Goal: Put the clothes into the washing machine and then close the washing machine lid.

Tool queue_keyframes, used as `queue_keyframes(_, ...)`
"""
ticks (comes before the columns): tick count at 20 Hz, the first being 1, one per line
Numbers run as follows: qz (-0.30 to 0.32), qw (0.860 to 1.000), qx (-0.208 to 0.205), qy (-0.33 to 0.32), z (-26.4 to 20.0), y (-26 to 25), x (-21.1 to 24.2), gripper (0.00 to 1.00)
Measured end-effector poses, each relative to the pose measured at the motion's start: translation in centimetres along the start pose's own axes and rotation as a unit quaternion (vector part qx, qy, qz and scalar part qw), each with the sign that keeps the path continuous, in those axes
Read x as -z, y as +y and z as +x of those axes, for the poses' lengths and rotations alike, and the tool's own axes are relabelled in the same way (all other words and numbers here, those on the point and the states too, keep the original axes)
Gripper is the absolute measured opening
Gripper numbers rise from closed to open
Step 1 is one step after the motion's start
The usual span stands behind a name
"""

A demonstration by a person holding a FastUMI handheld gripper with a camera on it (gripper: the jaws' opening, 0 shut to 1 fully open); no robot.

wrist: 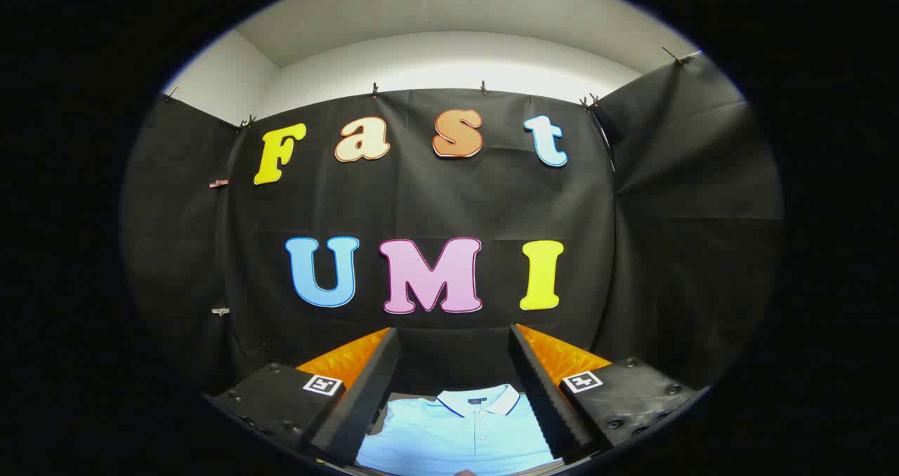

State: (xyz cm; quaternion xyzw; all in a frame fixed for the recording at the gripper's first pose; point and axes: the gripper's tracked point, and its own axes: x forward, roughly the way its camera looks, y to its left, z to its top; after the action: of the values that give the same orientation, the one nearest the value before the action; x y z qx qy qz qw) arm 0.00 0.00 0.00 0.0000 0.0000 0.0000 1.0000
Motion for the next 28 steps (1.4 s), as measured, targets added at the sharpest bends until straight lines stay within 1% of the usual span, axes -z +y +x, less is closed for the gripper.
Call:
queue_keyframes(12, 0.002, 1.000, 0.001, -0.001, 0.6, -0.2, -0.2, 0.98)
queue_keyframes(18, -0.001, 1.000, 0.002, 0.008, 1.1, -0.4, 0.6, 0.98)
queue_keyframes(23, -0.005, 0.999, 0.006, 0.037, 2.2, -1.0, 3.4, 0.98)
queue_keyframes(28, -0.007, 0.996, 0.021, 0.086, 4.0, -2.6, 8.5, 0.98)
